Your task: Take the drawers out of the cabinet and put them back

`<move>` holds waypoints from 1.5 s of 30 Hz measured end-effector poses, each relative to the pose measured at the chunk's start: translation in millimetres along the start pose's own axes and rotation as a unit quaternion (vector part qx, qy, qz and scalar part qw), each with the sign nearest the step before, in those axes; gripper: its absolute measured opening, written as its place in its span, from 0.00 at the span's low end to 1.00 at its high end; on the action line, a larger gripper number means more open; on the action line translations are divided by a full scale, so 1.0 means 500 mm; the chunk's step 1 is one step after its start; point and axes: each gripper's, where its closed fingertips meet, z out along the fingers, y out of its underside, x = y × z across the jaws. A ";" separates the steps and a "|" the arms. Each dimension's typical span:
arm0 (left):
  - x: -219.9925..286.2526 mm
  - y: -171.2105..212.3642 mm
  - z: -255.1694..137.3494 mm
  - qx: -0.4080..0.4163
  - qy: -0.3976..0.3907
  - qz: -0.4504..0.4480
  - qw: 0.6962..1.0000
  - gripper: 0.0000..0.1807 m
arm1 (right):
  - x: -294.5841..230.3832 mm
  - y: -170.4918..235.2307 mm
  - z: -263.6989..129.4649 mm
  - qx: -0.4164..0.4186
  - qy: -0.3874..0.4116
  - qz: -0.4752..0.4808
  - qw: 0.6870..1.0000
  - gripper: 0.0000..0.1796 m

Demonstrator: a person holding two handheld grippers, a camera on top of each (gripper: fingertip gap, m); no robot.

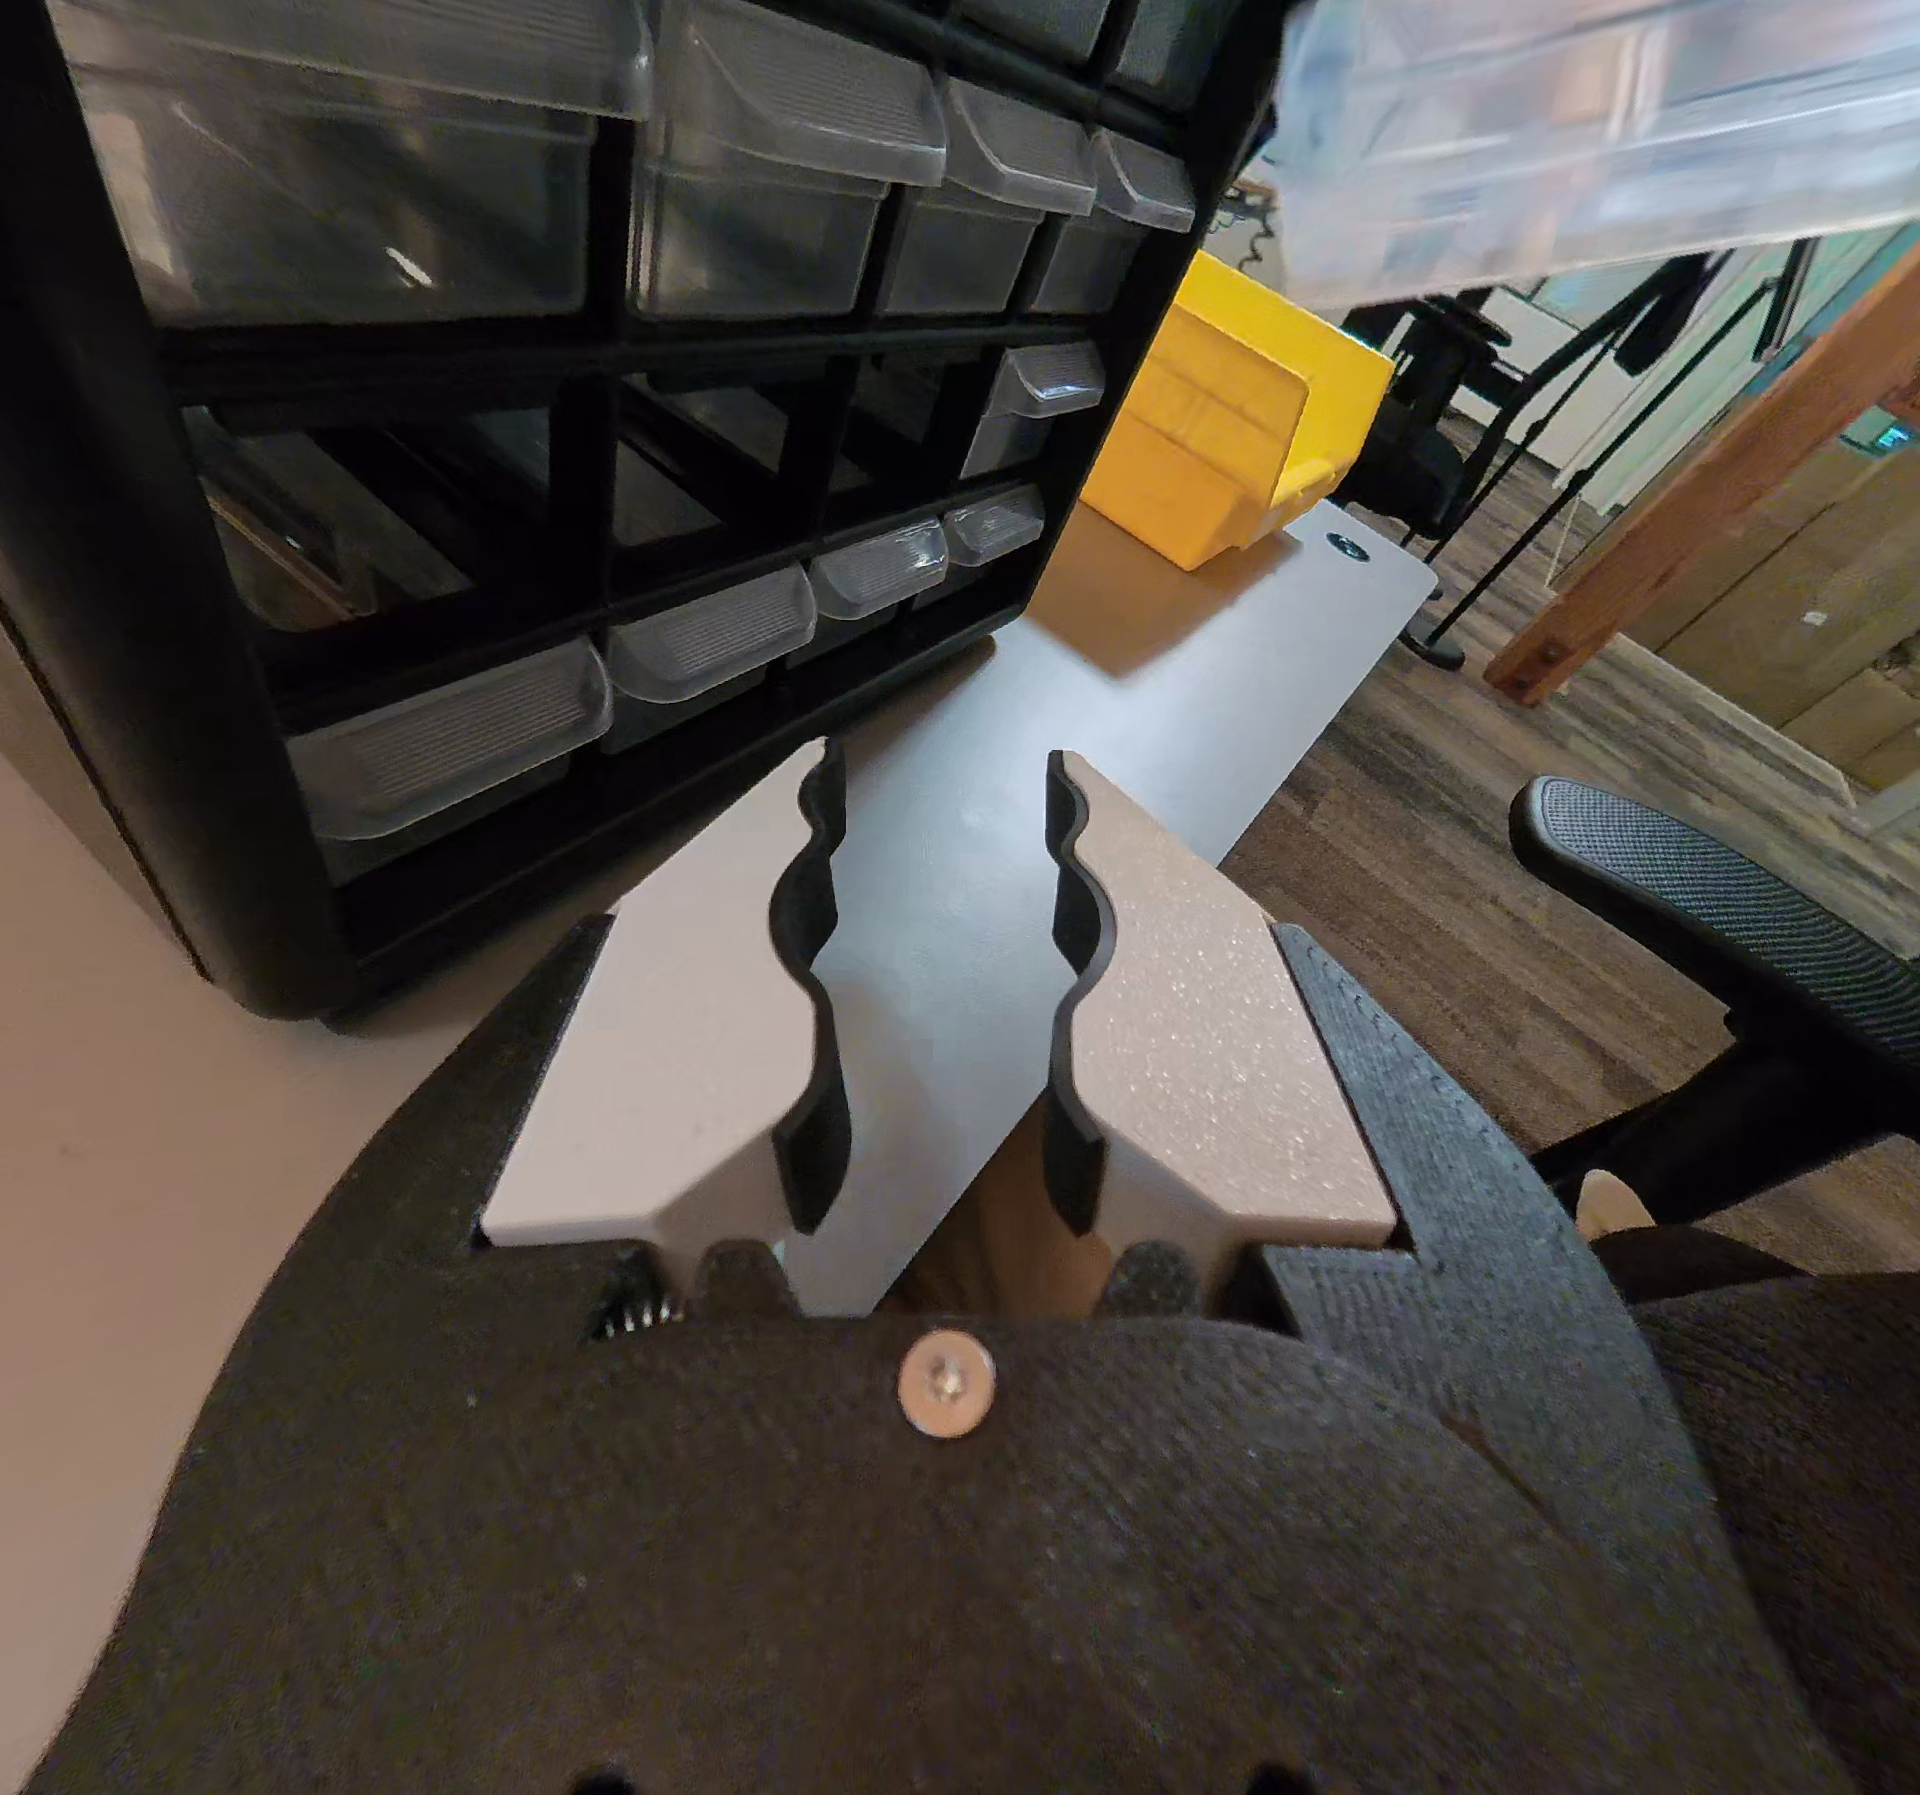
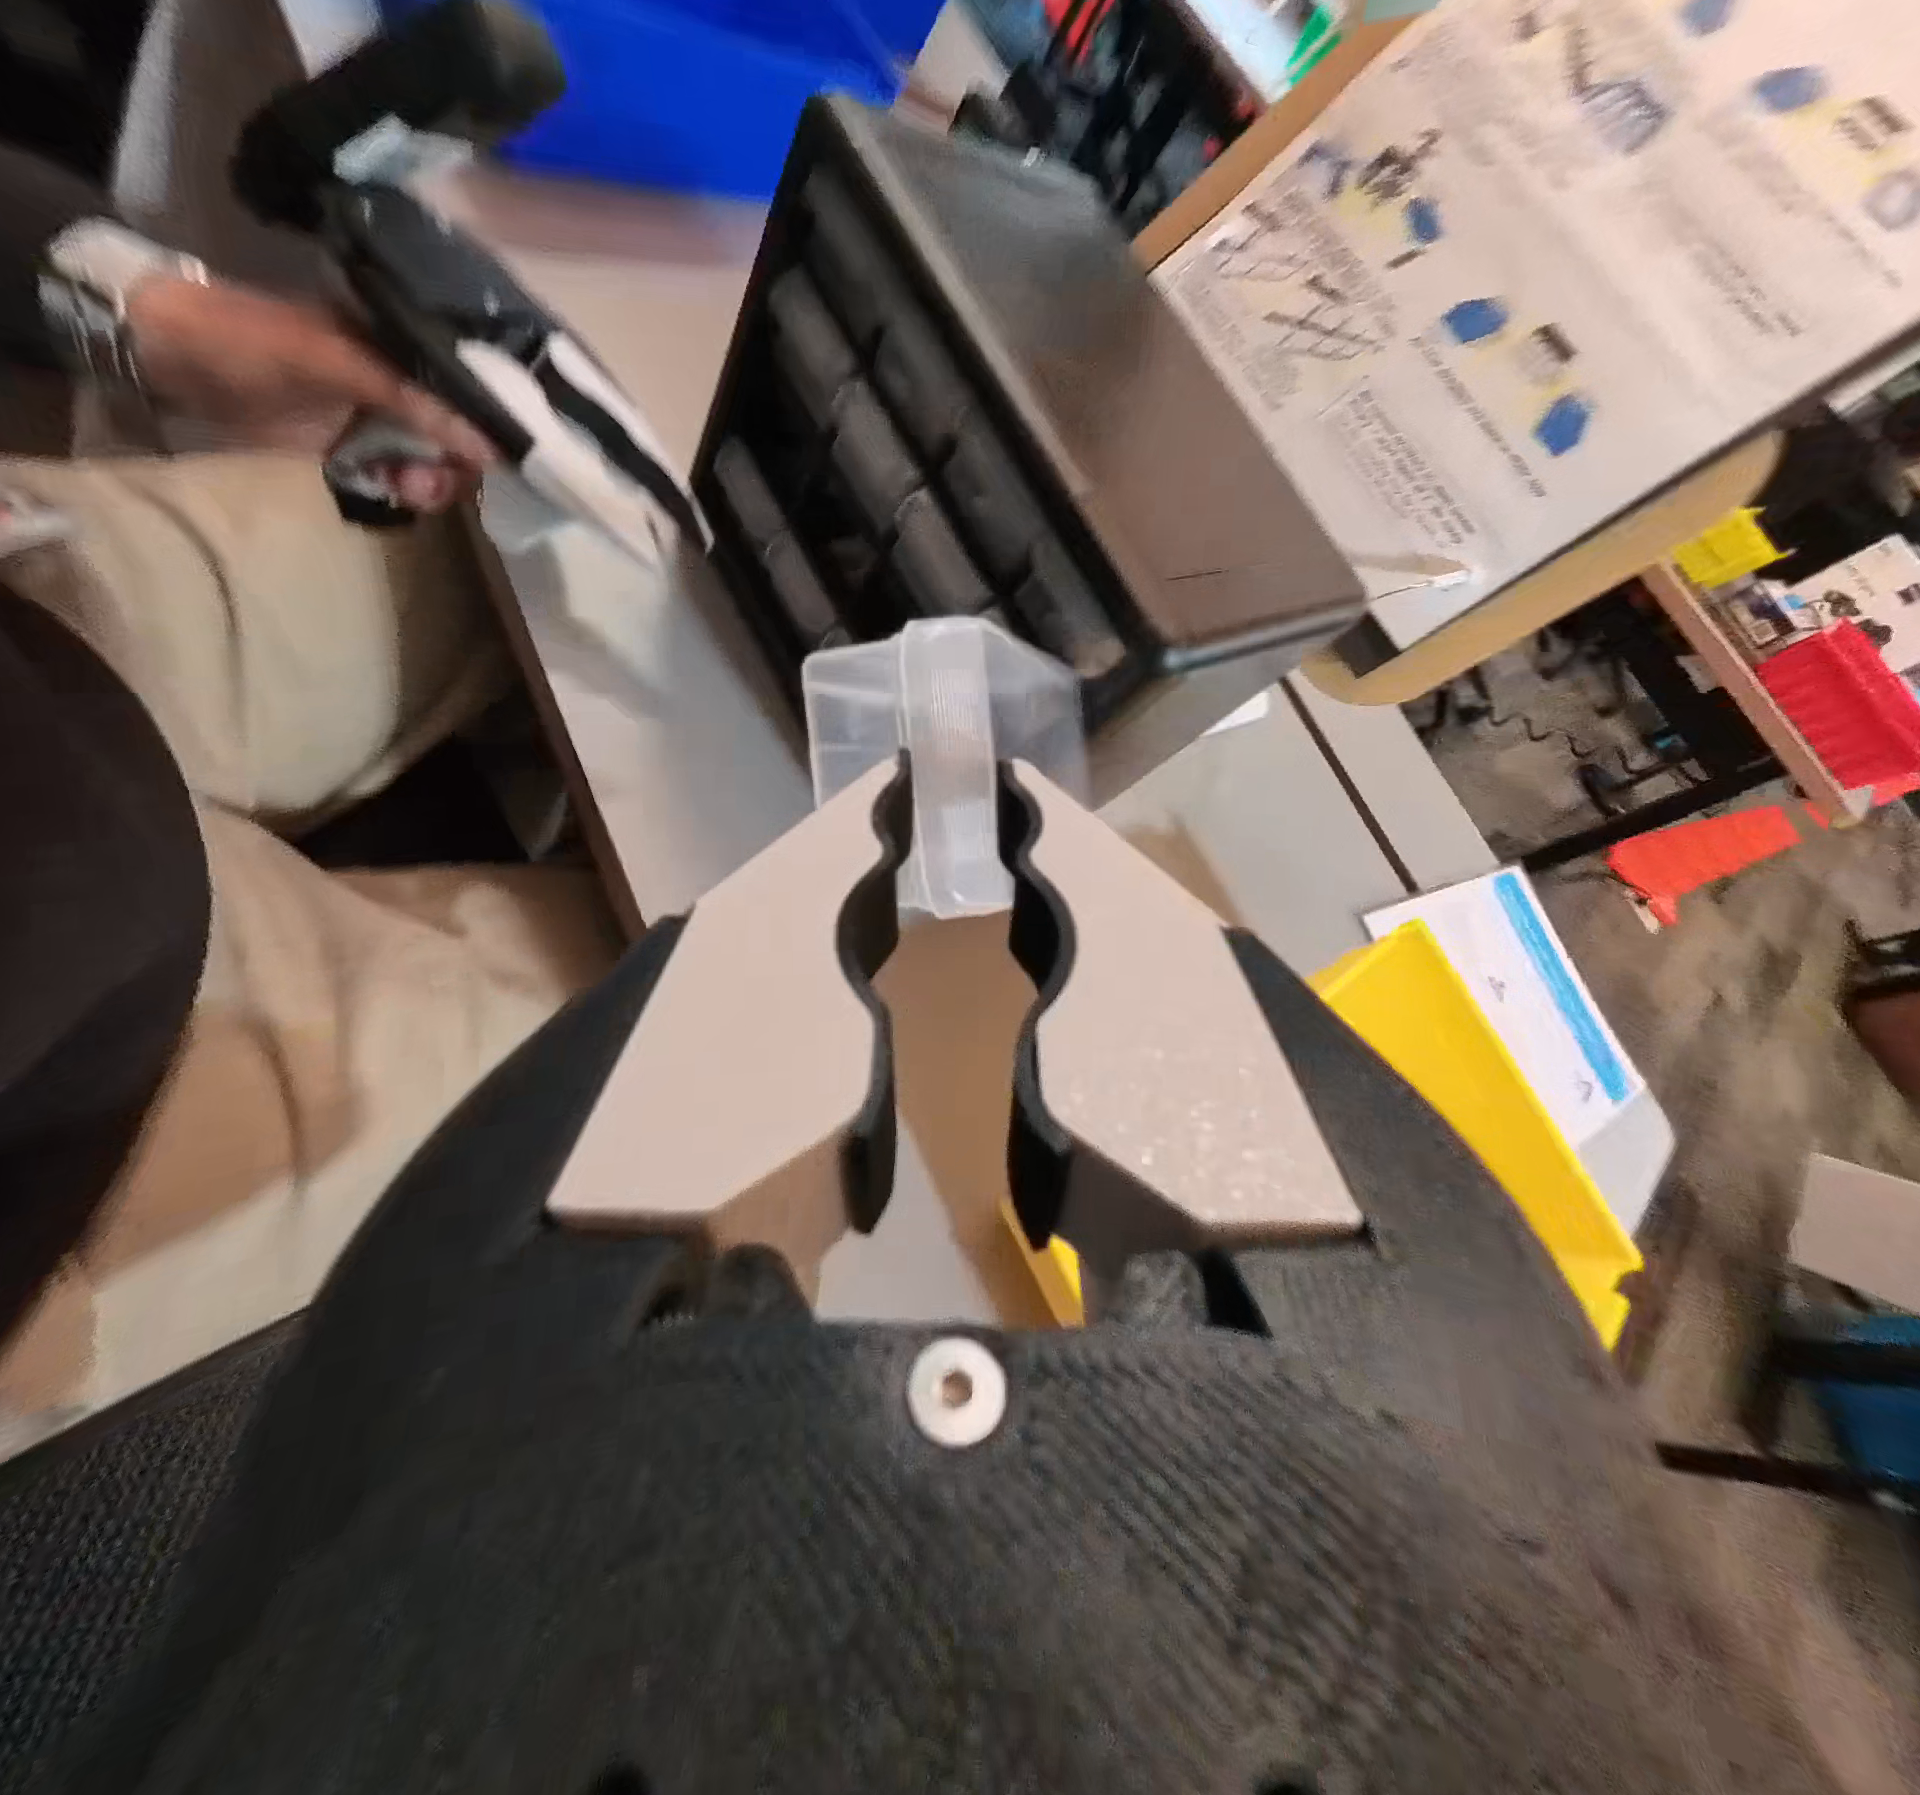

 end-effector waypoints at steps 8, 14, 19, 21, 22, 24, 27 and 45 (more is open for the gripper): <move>-0.002 0.002 0.001 -0.002 -0.002 0.002 1.000 0.20 | 0.171 0.075 -0.124 0.056 0.151 0.103 0.982 0.07; 0.000 0.000 0.003 0.002 -0.006 0.006 1.000 0.20 | 0.255 0.249 -0.074 -0.104 0.258 0.129 0.952 0.06; 0.002 0.001 0.003 0.001 -0.015 0.023 1.000 0.20 | 0.286 0.400 0.045 -0.242 0.284 0.070 0.925 0.01; 0.000 0.000 0.002 0.001 -0.018 0.024 1.000 0.20 | 0.310 0.396 0.071 -0.228 0.314 0.056 0.920 0.01; -0.001 0.000 0.002 0.001 -0.018 0.024 1.000 0.20 | 0.315 0.393 0.081 -0.223 0.312 0.073 0.921 0.01; -0.005 0.000 0.002 0.001 -0.019 0.022 1.000 0.20 | 0.314 0.385 0.095 -0.217 0.292 0.102 0.926 0.01; -0.009 0.000 0.001 0.002 -0.017 0.012 1.000 0.20 | 0.305 0.376 0.101 -0.216 0.277 0.116 0.929 0.02; -0.002 -0.004 -0.002 0.005 -0.010 0.013 1.000 0.20 | 0.329 0.395 0.016 -0.355 0.353 -0.095 0.860 0.01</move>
